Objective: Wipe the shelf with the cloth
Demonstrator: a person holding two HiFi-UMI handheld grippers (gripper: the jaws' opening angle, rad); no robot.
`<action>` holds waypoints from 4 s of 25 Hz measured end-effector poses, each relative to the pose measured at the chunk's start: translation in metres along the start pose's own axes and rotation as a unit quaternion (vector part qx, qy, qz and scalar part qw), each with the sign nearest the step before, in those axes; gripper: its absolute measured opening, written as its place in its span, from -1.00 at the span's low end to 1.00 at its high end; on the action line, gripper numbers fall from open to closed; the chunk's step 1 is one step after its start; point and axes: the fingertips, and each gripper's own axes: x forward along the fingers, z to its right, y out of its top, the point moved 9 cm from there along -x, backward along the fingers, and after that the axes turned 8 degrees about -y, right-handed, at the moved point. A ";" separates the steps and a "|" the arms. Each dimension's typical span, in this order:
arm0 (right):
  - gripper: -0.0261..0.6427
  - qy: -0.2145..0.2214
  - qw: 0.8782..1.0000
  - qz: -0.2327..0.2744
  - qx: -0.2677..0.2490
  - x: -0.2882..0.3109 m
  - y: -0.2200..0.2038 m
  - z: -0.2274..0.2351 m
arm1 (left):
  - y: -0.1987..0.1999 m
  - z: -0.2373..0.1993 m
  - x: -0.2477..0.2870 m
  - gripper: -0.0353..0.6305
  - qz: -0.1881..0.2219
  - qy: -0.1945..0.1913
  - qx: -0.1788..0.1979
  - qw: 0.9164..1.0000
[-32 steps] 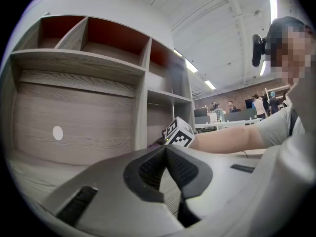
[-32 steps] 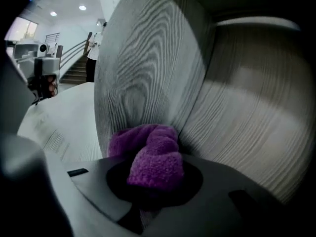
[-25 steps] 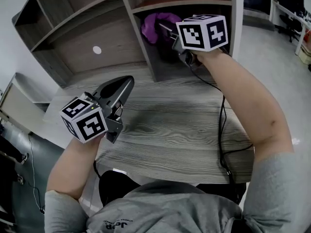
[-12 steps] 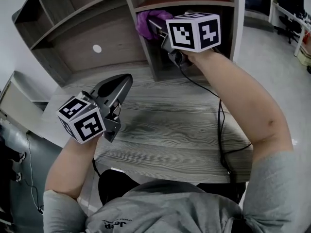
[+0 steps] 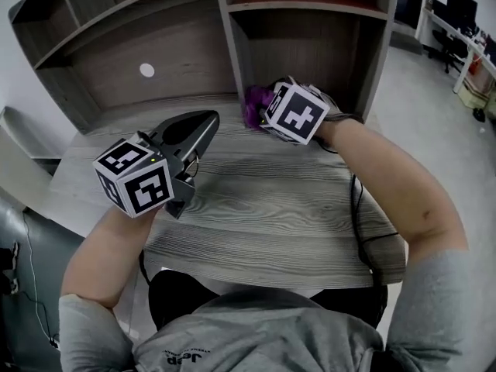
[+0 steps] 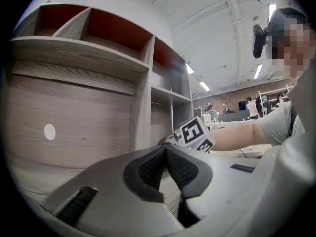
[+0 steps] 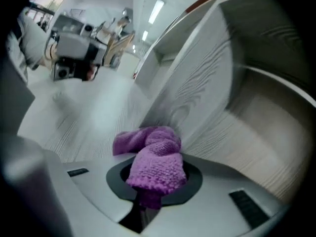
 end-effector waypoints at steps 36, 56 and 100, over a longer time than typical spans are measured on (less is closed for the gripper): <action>-0.73 -0.490 0.593 -0.491 -0.409 -0.055 -0.030 0.134 | -0.039 -0.001 0.034 -0.86 -0.022 -0.281 0.016 0.959; -0.73 -0.257 0.680 -0.573 -0.378 0.000 -0.104 0.062 | -0.038 -0.022 0.036 -0.86 -0.024 -0.243 0.020 0.970; -0.73 -0.207 0.799 -0.505 -0.254 -0.042 -0.093 0.016 | -0.046 -0.020 0.039 -0.86 -0.038 -0.242 0.024 0.969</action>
